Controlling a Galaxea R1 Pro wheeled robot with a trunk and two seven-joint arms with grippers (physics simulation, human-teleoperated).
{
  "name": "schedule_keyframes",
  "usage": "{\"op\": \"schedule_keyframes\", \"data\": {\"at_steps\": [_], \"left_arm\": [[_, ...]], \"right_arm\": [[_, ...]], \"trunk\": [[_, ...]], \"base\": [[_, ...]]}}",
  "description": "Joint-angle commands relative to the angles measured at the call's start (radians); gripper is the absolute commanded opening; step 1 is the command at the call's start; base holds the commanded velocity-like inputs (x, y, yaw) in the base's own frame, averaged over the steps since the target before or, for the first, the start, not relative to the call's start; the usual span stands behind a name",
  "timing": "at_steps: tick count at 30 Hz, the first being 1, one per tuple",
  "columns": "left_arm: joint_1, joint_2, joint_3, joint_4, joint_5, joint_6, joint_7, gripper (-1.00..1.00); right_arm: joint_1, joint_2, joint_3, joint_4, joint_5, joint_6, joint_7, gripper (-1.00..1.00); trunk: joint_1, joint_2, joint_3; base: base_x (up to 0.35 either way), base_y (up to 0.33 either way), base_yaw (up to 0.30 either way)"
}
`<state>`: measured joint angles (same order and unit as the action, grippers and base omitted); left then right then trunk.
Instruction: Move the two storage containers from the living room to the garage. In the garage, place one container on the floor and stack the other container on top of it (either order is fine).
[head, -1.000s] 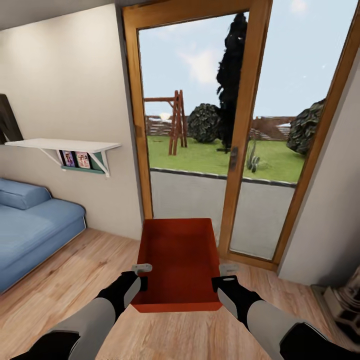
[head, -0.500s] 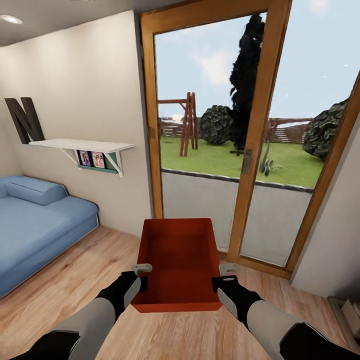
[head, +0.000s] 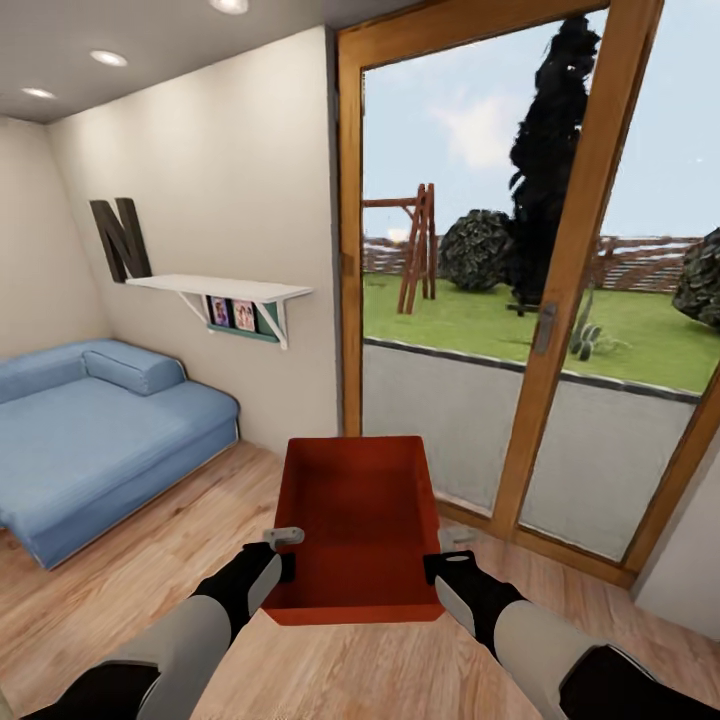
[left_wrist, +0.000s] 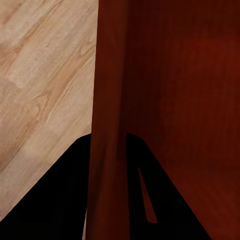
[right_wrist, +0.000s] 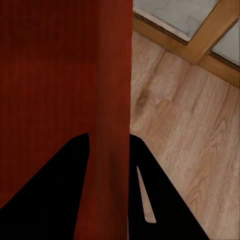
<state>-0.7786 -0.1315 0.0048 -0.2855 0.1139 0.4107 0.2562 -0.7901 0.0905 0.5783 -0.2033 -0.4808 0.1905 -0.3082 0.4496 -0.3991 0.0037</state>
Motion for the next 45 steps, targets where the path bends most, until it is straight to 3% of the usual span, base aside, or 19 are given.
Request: {"op": "schedule_keyframes", "data": {"at_steps": [1,13,22,45], "left_arm": [[0.001,0.001,-0.009,0.002,-0.009,0.01,0.032,-1.0],[0.001,0.001,-0.01,0.002,-0.009,0.01,0.033,-1.0],[0.001,0.002,-0.009,0.002,-0.01,0.01,0.033,-1.0],[0.001,0.002,-0.01,0.002,-0.01,0.01,0.033,-1.0]], "right_arm": [[-0.001,-0.001,-0.001,-0.005,0.018,-0.003,-0.008,-1.0],[-0.001,-0.001,-0.001,-0.005,0.018,-0.003,-0.007,-1.0],[-0.001,0.0,-0.001,-0.005,0.018,-0.003,-0.008,-1.0],[-0.001,-0.001,-0.001,-0.005,0.018,-0.005,-0.007,-1.0]], "trunk": [[0.0,-0.001,0.0],[0.0,-0.001,0.0],[0.0,-0.001,0.0],[0.0,-0.001,0.0]], "base": [[0.0,0.0,0.278],[0.0,0.0,0.275],[0.0,0.0,0.092],[0.0,0.0,0.28]]}}
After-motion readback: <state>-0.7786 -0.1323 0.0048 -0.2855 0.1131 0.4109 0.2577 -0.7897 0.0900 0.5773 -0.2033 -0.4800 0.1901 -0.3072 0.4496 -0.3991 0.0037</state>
